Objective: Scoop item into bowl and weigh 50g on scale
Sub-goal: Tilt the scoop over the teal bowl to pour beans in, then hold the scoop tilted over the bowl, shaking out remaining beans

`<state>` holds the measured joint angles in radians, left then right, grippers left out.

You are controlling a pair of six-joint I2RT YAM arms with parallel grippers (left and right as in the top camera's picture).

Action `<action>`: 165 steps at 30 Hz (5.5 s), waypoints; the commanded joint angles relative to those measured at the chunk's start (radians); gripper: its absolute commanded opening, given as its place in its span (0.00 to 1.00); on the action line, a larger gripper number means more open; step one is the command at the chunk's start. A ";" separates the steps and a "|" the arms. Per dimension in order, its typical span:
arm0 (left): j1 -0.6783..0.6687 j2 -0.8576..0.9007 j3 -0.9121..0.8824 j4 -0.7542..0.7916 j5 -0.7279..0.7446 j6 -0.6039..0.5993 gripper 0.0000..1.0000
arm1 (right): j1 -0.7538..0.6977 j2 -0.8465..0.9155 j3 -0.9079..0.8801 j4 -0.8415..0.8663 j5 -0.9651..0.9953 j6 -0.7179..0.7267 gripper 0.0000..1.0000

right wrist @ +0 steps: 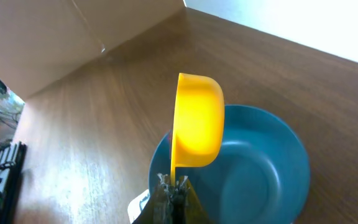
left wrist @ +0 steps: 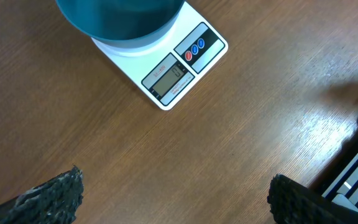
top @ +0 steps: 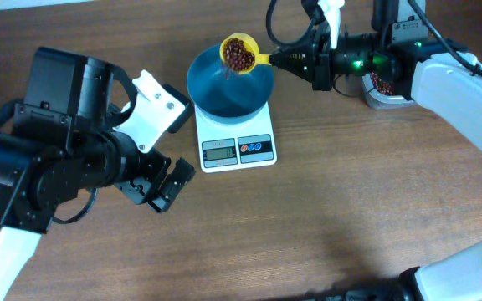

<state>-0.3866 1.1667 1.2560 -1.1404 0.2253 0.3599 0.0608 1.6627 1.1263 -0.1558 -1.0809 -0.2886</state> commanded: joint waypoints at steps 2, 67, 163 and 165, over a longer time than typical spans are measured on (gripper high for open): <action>-0.003 -0.015 0.018 0.002 0.014 0.016 0.99 | 0.005 0.020 0.002 0.002 -0.006 -0.048 0.04; -0.003 -0.015 0.018 0.002 0.014 0.016 0.99 | 0.005 0.035 0.001 0.034 0.099 -0.194 0.04; -0.003 -0.015 0.018 0.002 0.014 0.016 0.99 | 0.004 0.051 -0.005 0.082 0.065 -0.194 0.04; -0.003 -0.015 0.018 0.002 0.014 0.016 0.99 | 0.005 0.051 -0.004 0.084 0.095 -0.193 0.04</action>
<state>-0.3866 1.1667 1.2560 -1.1404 0.2253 0.3599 0.0608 1.7050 1.1263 -0.0738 -1.0294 -0.4755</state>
